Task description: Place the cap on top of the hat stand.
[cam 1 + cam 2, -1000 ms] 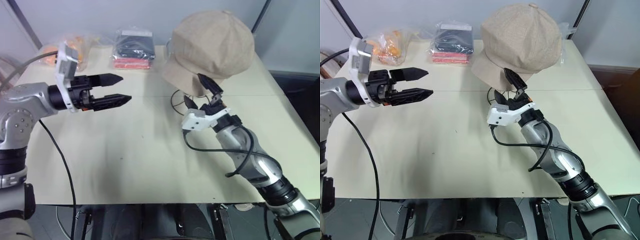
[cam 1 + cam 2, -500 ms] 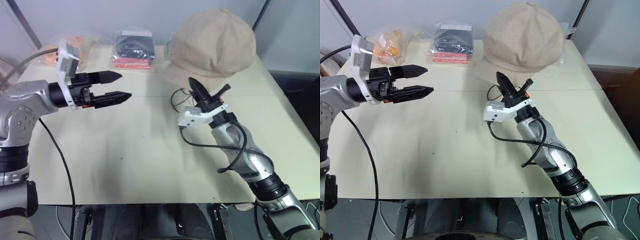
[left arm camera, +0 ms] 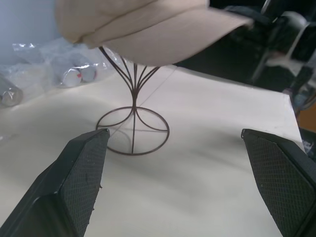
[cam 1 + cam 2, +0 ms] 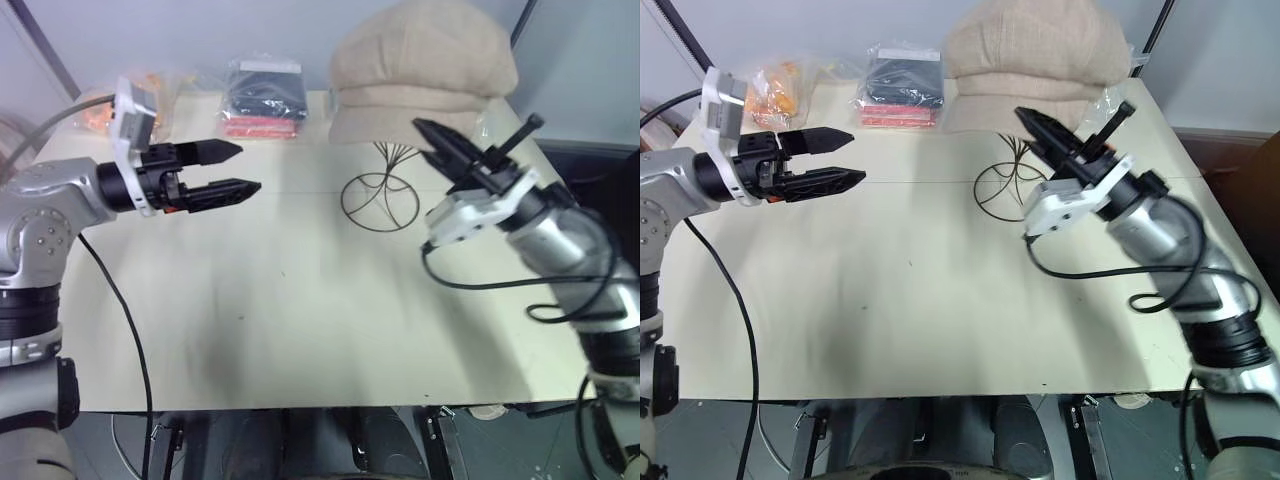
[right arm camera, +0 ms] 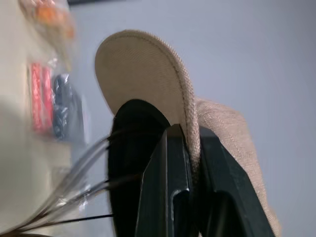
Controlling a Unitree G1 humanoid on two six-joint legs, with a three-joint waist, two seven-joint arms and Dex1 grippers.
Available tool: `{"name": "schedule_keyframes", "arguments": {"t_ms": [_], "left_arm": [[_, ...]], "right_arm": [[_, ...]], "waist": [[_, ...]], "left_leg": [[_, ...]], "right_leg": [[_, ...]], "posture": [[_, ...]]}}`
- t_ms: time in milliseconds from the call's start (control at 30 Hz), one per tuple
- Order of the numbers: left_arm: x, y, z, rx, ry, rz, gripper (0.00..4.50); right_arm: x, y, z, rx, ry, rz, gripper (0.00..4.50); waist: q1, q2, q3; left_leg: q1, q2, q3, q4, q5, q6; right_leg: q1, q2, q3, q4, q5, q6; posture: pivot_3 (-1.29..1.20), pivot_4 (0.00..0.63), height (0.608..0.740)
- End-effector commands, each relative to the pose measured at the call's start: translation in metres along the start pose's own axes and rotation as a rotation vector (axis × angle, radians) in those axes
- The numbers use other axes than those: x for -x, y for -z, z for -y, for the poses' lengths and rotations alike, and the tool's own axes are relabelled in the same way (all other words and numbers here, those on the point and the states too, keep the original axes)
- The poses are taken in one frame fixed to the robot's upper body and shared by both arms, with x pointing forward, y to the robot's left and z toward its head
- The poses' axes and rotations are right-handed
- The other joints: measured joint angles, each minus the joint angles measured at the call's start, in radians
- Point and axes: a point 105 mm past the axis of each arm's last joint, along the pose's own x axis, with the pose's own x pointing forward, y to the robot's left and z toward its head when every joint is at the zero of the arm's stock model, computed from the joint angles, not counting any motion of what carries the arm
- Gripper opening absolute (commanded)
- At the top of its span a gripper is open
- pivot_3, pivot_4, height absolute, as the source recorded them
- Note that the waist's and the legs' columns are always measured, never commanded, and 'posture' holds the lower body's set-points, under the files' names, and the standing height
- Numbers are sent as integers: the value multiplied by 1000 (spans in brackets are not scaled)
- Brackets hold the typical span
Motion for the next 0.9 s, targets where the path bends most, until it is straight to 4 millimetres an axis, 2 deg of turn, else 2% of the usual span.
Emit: {"name": "schedule_keyframes", "arguments": {"t_ms": [33,200,267,400,633,667,700,900], "left_arm": [[3,-14,0,-59,-4,33,4500],[3,-15,-1,-60,-6,38,4500],[3,-16,-2,-61,-9,42,4500],[3,-17,-2,-67,-13,41,4500],[4,-21,-3,-76,-20,41,4500],[4,-21,-3,-77,-20,41,4500],[4,-21,-3,-77,-19,41,4500],[3,-21,-3,-77,-11,43,4500]], "right_arm": [[9,13,10,-23,3,77,44],[15,42,-4,-43,-65,67,44],[18,56,-18,-60,-120,51,44],[22,65,-36,-74,-182,57,44],[20,78,-37,-110,-152,8,44],[20,80,-36,-113,-143,-5,722],[21,83,-34,-113,-133,-24,1008],[37,93,-29,-24,-142,-132,4039]], "waist": [[-1,0,0],[-2,0,0],[-4,0,0],[-3,0,0],[-13,0,0],[-15,0,0],[-17,0,0],[-21,0,0]], "left_leg": [[1,0,0,0,0,0],[1,0,1,0,0,0],[1,0,1,0,0,0],[1,0,1,0,0,0],[1,0,1,0,1,-1],[2,0,1,0,1,-1],[2,0,1,-1,1,-1],[2,0,1,-2,1,-1]], "right_leg": [[0,0,0,0,0,0],[0,0,1,0,0,0],[0,0,1,0,0,0],[1,0,1,0,0,0],[1,0,2,0,0,0],[1,0,2,0,0,0],[2,0,2,0,0,0],[1,0,2,0,0,0]], "posture": [[0,150,740],[0,150,740],[0,150,740],[0,150,740],[0,150,740],[0,150,740],[0,150,740],[0,150,740]]}}
